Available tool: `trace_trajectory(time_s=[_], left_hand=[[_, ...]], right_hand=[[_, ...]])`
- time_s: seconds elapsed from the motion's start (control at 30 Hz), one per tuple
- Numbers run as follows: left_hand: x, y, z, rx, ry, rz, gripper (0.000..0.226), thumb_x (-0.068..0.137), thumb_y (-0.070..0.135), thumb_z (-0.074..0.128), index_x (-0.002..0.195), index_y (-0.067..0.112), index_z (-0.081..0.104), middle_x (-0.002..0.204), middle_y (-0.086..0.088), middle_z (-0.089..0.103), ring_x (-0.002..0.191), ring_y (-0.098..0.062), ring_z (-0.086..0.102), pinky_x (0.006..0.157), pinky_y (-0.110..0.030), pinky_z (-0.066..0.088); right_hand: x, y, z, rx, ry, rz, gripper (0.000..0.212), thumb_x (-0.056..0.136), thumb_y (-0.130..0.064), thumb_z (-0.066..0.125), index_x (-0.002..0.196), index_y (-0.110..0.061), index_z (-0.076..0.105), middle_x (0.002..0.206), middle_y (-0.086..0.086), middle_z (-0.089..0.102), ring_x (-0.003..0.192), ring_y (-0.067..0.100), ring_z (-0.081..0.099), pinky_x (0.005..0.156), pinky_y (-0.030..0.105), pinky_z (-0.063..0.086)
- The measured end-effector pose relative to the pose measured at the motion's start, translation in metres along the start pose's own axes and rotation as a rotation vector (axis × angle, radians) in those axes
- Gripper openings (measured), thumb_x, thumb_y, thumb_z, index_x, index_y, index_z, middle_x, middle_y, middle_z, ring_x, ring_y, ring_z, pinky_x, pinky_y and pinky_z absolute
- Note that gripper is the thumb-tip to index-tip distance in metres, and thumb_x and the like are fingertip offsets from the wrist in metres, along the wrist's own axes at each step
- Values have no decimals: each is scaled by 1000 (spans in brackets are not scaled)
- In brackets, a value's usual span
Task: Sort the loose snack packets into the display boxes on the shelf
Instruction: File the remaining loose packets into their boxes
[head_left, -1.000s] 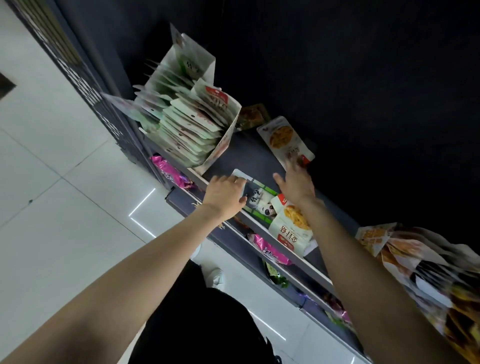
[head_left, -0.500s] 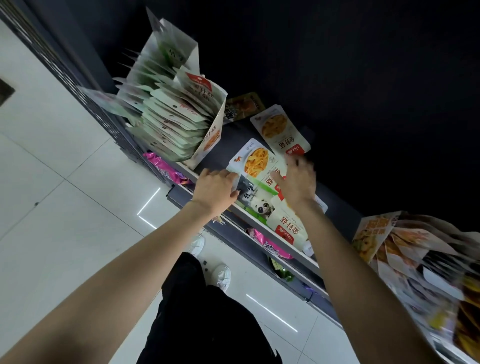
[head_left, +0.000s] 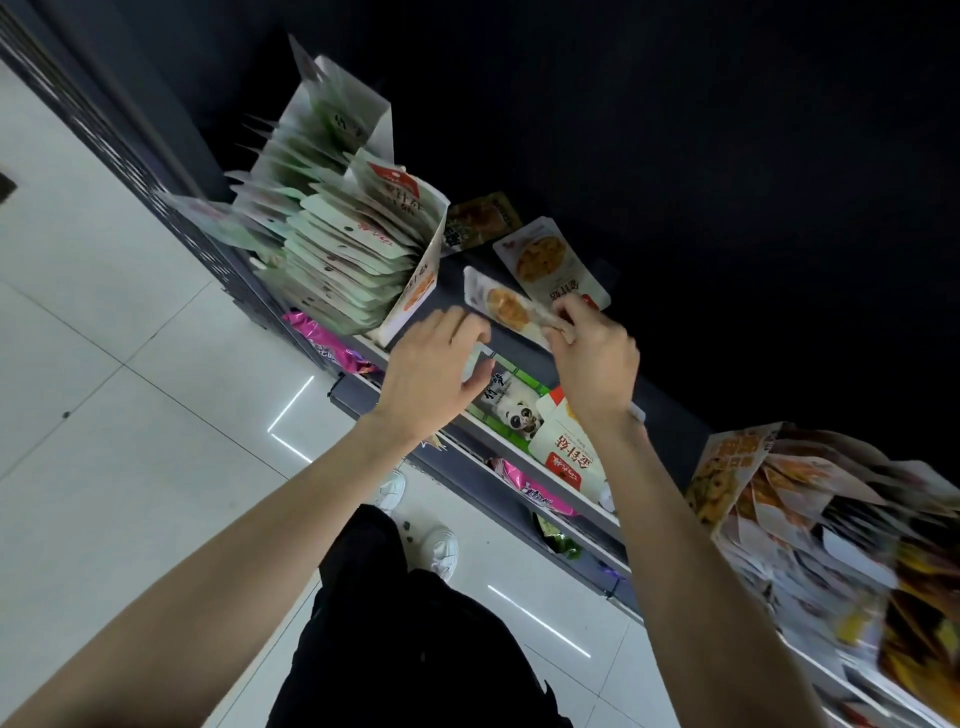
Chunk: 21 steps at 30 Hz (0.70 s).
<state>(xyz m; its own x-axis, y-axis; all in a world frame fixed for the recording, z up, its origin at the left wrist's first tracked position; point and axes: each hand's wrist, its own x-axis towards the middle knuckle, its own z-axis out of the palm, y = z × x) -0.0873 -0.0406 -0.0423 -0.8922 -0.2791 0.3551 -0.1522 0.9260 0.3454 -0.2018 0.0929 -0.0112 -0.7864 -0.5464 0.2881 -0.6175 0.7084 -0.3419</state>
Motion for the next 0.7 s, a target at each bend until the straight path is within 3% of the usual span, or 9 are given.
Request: trace_trajectory(time_s=[0.1, 0.2, 0.33, 0.4, 0.5, 0.6, 0.7], left_hand=[[14, 12, -40, -12, 143, 140, 34, 80, 31, 62, 109, 14, 59, 110, -3, 61, 102, -21, 47, 84, -32, 36], [30, 9, -79, 27, 115, 253, 24, 85, 36, 55, 96, 18, 67, 93, 2, 67, 92, -19, 50, 79, -30, 30], [43, -15, -111, -209, -20, 278, 32, 86, 43, 53, 86, 16, 71, 78, 6, 68, 74, -12, 57, 75, -24, 27], [49, -29, -121, -311, -94, 264, 37, 85, 46, 54, 86, 14, 72, 78, 5, 68, 72, -13, 59, 76, -29, 36], [64, -54, -132, -278, -122, 220, 45, 85, 51, 53, 116, 20, 65, 107, 1, 68, 101, -17, 60, 93, -36, 40], [85, -87, -137, -111, -143, 116, 61, 90, 51, 47, 141, 19, 41, 138, -4, 50, 128, -20, 43, 105, -35, 30], [101, -113, -130, 92, -386, 108, 64, 94, 50, 42, 147, 19, 28, 149, -4, 38, 137, -21, 32, 114, -35, 17]], right_hand=[[-6, -21, -42, -82, 125, -265, 10, 73, -7, 69, 74, -16, 66, 67, -4, 66, 58, 20, 61, 58, 25, 45], [-13, -42, -84, -8, 107, -294, 14, 76, -10, 71, 87, -18, 70, 78, -8, 70, 68, 14, 65, 68, 27, 48], [-17, -66, -119, 583, -18, -29, 38, 79, -12, 75, 115, -15, 63, 100, -4, 70, 92, 5, 67, 83, 21, 53], [-14, -76, -116, 560, -7, -63, 30, 82, -20, 70, 111, -14, 67, 99, -7, 70, 89, 3, 67, 79, 24, 55], [-7, -94, -97, 409, 159, -39, 23, 87, -26, 64, 100, -9, 72, 82, -4, 71, 69, 7, 66, 62, 25, 55], [7, -109, -82, 482, 348, 232, 24, 91, -27, 62, 88, -4, 68, 68, -4, 62, 60, 0, 53, 55, 19, 45], [28, -123, -72, 645, 430, 488, 18, 91, -24, 63, 82, -9, 63, 66, -8, 59, 58, -4, 52, 59, 21, 47]])
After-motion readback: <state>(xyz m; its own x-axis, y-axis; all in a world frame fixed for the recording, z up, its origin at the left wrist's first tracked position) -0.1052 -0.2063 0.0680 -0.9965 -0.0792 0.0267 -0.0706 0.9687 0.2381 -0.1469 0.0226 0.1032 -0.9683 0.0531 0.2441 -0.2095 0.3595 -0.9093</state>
